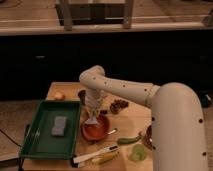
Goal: Wipe red bowl with towel
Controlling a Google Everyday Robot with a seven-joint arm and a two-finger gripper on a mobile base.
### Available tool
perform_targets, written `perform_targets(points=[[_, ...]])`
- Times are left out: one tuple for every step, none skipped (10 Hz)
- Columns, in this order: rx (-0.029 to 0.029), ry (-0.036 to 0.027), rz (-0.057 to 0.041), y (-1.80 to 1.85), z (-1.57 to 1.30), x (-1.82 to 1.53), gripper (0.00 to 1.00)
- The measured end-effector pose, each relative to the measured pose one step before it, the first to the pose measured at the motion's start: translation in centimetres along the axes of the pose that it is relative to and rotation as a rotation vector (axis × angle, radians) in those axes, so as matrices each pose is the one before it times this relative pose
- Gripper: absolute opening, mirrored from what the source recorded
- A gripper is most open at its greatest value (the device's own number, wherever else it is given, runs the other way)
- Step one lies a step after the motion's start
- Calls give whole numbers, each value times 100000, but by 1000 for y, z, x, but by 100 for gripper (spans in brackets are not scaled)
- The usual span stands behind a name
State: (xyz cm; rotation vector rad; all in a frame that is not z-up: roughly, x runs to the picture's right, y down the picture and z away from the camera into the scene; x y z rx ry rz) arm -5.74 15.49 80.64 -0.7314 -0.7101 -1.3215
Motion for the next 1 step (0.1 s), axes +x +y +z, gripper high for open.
perform_targets(points=[[2, 3, -6, -2, 0, 0, 0]])
